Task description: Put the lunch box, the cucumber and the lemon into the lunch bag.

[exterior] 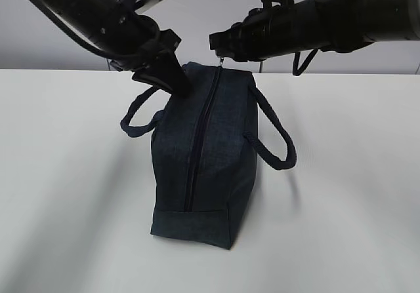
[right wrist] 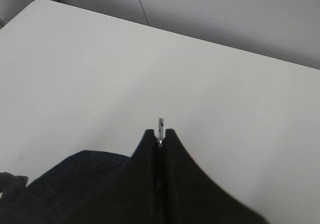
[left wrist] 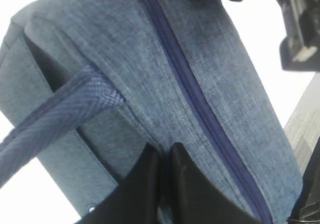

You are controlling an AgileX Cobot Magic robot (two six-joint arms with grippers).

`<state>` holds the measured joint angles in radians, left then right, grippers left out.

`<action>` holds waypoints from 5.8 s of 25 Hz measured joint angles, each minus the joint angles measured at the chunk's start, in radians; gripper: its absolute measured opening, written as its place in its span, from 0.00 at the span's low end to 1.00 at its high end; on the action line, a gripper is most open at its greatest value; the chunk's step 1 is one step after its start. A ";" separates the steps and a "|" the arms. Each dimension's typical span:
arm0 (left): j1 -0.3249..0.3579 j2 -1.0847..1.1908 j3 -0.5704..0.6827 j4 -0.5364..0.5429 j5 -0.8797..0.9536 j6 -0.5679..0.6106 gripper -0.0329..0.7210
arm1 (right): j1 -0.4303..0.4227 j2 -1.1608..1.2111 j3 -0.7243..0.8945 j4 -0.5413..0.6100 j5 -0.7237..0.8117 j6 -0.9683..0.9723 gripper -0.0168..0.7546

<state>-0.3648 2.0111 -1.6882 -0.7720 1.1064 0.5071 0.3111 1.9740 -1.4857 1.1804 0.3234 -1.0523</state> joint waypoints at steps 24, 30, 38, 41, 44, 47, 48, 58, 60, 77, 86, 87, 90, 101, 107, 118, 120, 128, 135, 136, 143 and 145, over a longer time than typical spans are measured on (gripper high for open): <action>-0.060 -0.006 -0.078 0.048 0.065 0.037 0.04 | -0.070 0.004 -0.020 0.052 0.062 -0.014 0.02; -0.062 -0.061 -0.078 0.066 0.065 0.016 0.04 | -0.070 0.005 -0.058 0.054 0.063 -0.018 0.02; -0.083 -0.112 -0.078 0.089 0.067 -0.007 0.04 | -0.070 0.029 -0.084 0.067 0.081 -0.018 0.02; -0.098 -0.128 -0.078 0.091 0.074 -0.021 0.04 | -0.070 0.036 -0.084 0.069 0.084 -0.018 0.02; -0.114 -0.139 -0.078 0.091 0.074 -0.033 0.04 | -0.070 0.036 -0.088 0.071 0.084 -0.020 0.02; -0.128 -0.145 -0.078 0.098 0.072 -0.040 0.04 | -0.070 0.036 -0.088 0.072 0.084 -0.022 0.02; -0.133 -0.147 -0.078 0.103 0.072 -0.043 0.04 | -0.070 0.036 -0.088 0.073 0.084 -0.022 0.02; -0.174 -0.201 -0.077 0.124 0.062 -0.066 0.04 | -0.095 0.036 -0.088 0.084 0.092 -0.022 0.02; -0.183 -0.209 -0.077 0.130 0.059 -0.071 0.04 | -0.095 0.036 -0.088 0.086 0.103 -0.022 0.02; -0.195 -0.244 -0.075 0.153 0.066 -0.088 0.04 | -0.095 0.036 -0.092 0.109 0.142 -0.025 0.02; -0.200 -0.223 -0.075 0.144 0.112 -0.098 0.04 | -0.106 0.038 -0.100 0.101 0.135 -0.036 0.12; -0.204 -0.221 -0.075 0.139 0.122 -0.098 0.04 | -0.110 0.040 -0.110 0.101 0.135 -0.038 0.18; -0.208 -0.215 -0.075 0.137 0.143 -0.098 0.04 | -0.114 0.046 -0.147 0.098 0.143 -0.038 0.38; -0.134 -0.203 -0.075 0.110 0.121 -0.118 0.04 | -0.208 -0.039 -0.218 0.086 0.278 0.034 0.60; -0.079 -0.178 -0.075 -0.004 -0.011 -0.122 0.04 | -0.263 -0.106 -0.223 0.084 0.320 0.070 0.60; -0.075 -0.015 -0.075 -0.244 -0.209 -0.123 0.04 | -0.263 -0.114 -0.223 0.072 0.383 0.113 0.60; -0.074 0.006 -0.075 -0.246 -0.225 -0.126 0.04 | -0.263 -0.114 -0.223 0.072 0.391 0.113 0.60; -0.016 0.092 -0.075 -0.249 -0.267 -0.151 0.04 | -0.263 -0.114 -0.223 0.063 0.398 0.113 0.60; -0.017 0.094 -0.075 -0.207 -0.281 -0.153 0.07 | -0.263 -0.114 -0.223 0.060 0.398 0.113 0.60; -0.015 0.094 -0.075 -0.202 -0.281 -0.153 0.09 | -0.263 -0.114 -0.223 0.058 0.398 0.113 0.60; 0.012 0.094 -0.075 -0.192 -0.264 -0.154 0.46 | -0.263 -0.114 -0.223 0.058 0.400 0.113 0.60; 0.026 0.094 -0.075 -0.190 -0.246 -0.156 0.55 | -0.263 -0.114 -0.223 0.056 0.402 0.117 0.60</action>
<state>-0.3391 2.1049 -1.7629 -0.9619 0.8601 0.3515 0.0486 1.8601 -1.7083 1.2362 0.7254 -0.9350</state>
